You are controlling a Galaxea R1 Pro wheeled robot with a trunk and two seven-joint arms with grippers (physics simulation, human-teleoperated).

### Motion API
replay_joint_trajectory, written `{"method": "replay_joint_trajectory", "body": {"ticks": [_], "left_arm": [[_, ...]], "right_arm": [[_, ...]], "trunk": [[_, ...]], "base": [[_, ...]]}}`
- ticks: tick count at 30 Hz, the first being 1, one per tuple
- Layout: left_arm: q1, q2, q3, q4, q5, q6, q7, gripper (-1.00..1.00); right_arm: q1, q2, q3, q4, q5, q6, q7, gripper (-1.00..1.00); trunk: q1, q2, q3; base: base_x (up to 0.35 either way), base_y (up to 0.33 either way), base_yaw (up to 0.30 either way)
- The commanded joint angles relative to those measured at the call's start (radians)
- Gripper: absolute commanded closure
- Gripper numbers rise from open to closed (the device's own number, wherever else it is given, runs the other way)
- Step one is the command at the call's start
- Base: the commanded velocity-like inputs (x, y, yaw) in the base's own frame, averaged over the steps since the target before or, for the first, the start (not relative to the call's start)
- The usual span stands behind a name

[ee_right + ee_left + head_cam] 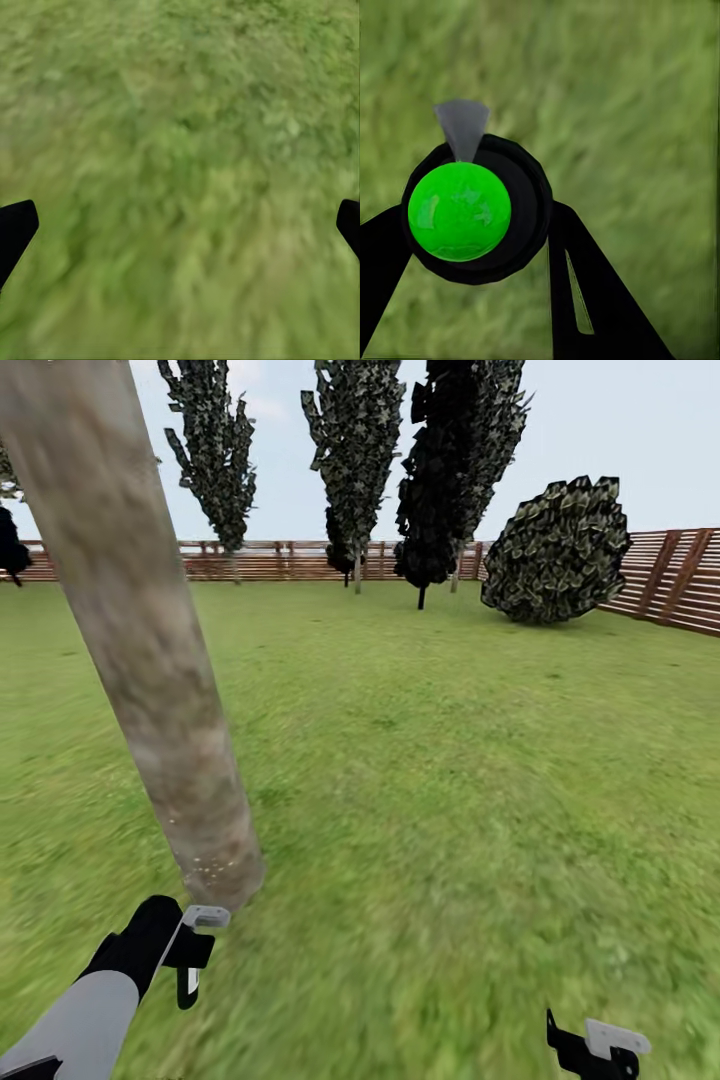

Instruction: In the garden, pick up the pesticide atomizer on the floor and spray pesticide onto both trees until each tree trunk is fully covered.

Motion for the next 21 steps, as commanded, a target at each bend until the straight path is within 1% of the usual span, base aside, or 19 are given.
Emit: {"method": "replay_joint_trajectory", "body": {"ticks": [1,4,9,12,14,21], "left_arm": [[-0.001,-0.001,0.006,-0.001,-0.011,0.003,-0.009,1.00],[-0.001,-0.001,0.007,-0.001,-0.011,0.003,-0.009,1.00],[-0.001,-0.002,0.010,-0.003,-0.009,0.000,-0.009,1.00],[-0.001,-0.001,0.008,-0.002,0.014,-0.057,-0.008,1.00],[-0.001,-0.001,0.007,-0.001,0.032,-0.082,-0.005,1.00],[-0.001,-0.002,0.006,0.000,0.043,-0.094,-0.003,1.00]], "right_arm": [[-0.001,0.000,-0.003,0.002,0.011,-0.003,-0.007,-1.00],[-0.001,0.000,-0.003,0.002,0.011,-0.003,-0.007,-1.00],[-0.001,0.000,-0.003,0.002,0.011,-0.003,-0.007,-1.00],[-0.001,0.000,-0.003,0.002,0.011,-0.003,-0.007,-1.00],[-0.001,0.000,-0.003,0.002,0.011,-0.003,-0.007,-1.00],[-0.001,0.000,-0.003,0.002,0.011,-0.003,-0.007,-1.00]], "trunk": [[0.000,0.000,-0.001],[0.000,0.000,0.000],[0.000,0.000,0.002],[0.000,0.000,0.003],[0.000,0.000,0.004],[0.000,0.000,0.004]], "base": [[0.120,-0.266,0.271],[0.102,-0.267,0.271],[0.020,-0.268,0.271],[0.001,-0.270,0.271],[0.000,-0.271,0.244],[0.003,-0.271,0.059]]}}
